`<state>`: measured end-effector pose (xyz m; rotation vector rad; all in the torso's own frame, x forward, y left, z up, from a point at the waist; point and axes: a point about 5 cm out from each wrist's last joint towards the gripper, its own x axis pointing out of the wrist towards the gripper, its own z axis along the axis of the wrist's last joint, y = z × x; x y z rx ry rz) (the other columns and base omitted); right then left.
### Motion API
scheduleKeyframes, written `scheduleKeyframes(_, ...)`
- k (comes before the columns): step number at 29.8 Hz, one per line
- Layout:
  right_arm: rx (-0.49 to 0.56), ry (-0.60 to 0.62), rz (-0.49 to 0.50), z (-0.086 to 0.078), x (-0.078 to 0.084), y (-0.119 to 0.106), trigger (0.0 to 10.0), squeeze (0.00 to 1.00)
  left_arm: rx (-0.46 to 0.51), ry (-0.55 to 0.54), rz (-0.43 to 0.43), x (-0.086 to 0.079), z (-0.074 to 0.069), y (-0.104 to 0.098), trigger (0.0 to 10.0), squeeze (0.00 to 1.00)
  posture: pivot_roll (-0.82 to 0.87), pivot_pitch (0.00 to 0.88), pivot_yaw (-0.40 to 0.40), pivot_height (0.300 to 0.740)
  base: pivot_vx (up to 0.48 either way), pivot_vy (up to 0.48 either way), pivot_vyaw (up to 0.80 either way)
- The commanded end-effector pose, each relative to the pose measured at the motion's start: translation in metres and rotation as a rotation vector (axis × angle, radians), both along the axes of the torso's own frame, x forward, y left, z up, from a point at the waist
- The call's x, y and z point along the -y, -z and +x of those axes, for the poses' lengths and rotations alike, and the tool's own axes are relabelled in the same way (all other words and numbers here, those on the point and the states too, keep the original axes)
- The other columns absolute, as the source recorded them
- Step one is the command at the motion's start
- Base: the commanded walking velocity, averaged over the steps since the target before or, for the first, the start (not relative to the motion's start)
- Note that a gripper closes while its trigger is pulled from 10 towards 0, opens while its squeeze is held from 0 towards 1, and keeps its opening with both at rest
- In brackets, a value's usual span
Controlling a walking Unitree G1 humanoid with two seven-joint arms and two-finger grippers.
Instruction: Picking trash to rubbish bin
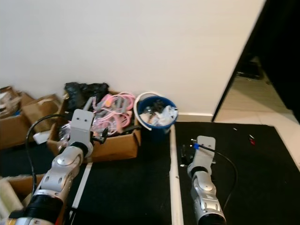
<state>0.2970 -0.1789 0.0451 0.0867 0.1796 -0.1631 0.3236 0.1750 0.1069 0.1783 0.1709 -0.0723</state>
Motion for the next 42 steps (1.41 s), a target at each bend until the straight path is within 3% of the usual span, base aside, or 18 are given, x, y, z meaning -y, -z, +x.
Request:
scheduleKeyframes(1,-0.025,0.011,0.014,-0.0033,0.0004,0.0051,10.0,0.0,-0.018,0.001,0.004,0.0004,-0.0006,0.003,10.0,0.0,0.01,0.099,0.03,0.74,0.0,0.0,-0.8)
scheduleKeyframes(42,-0.024,0.037,-0.002,-0.0087,0.0022,0.0057,10.0,0.0,-0.011,0.016,0.011,0.0016,0.0006,0.0012,10.0,0.0,0.0,0.104,0.041,0.74,0.0,0.0,-0.8)
